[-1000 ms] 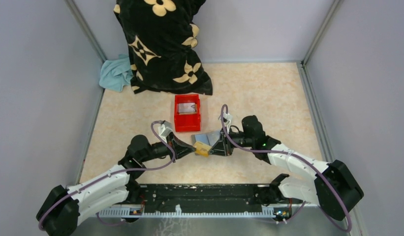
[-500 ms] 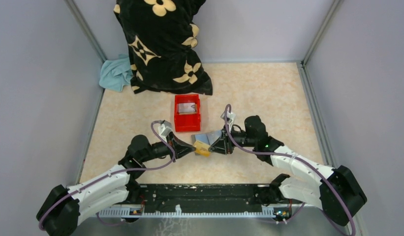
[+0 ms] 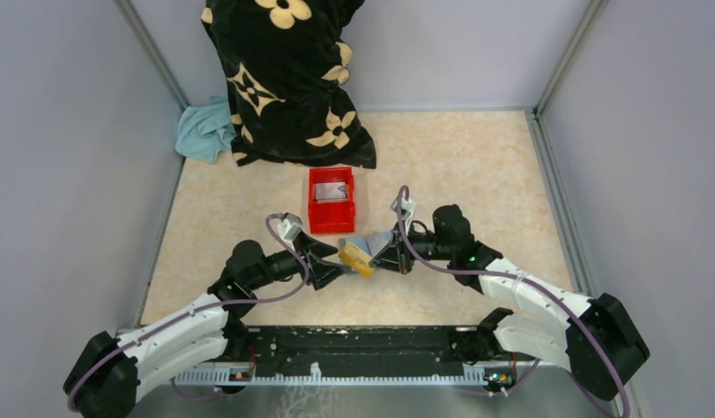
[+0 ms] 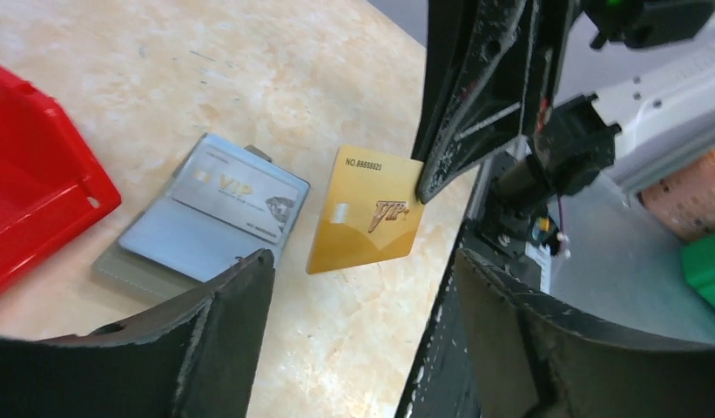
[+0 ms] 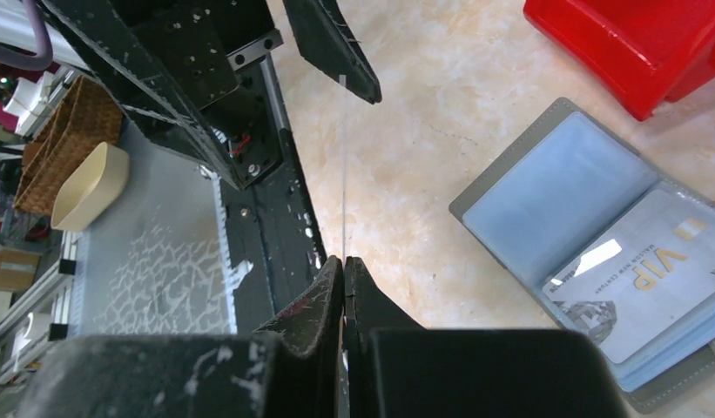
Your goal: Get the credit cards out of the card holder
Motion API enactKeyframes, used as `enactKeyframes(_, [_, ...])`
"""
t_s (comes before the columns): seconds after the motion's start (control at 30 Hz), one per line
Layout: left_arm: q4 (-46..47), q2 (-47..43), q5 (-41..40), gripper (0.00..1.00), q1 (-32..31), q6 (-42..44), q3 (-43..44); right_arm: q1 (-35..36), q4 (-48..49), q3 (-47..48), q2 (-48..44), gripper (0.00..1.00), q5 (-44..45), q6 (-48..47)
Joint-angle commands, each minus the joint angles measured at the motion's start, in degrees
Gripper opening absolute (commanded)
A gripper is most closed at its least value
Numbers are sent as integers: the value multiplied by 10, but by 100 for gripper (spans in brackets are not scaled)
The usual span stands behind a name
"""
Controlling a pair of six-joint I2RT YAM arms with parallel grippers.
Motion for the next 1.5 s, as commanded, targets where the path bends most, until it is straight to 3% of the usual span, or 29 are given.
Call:
enactKeyframes(0.0, [-56, -46, -103, 89, 0, 7, 2, 4, 28, 44, -3, 0, 35, -28])
enactKeyframes(0.07, [-99, -74, -165, 95, 0, 0, 2, 4, -7, 86, 22, 0, 55, -57])
enactKeyframes(0.23, [-178, -134, -291, 95, 0, -15, -14, 2, -105, 236, 142, 0, 147, -118])
enactKeyframes(0.43, [-239, -179, -314, 94, 0, -32, -23, 3, -188, 419, 313, 0, 225, -164])
enactKeyframes(0.63, [-298, -242, -321, 94, 0, -40, -31, 6, -340, 617, 476, 0, 286, -174])
enactKeyframes(0.83, [-347, -300, -336, 94, -1, -38, -37, 6, -409, 738, 571, 0, 267, -170])
enactKeyframes(1.03, [-351, -298, -327, 94, 0, -33, -35, 6, -442, 783, 615, 0, 250, -181])
enactKeyframes(1.2, [-334, -273, -322, 94, 0, -30, -33, 6, -444, 763, 587, 0, 243, -191])
enactKeyframes(1.3, [-319, -255, -320, 95, 0, -31, -28, -1, -430, 718, 531, 0, 189, -195])
enactKeyframes(1.47, [-272, -240, -306, 100, 0, -27, -14, -23, -375, 562, 398, 0, 72, -179])
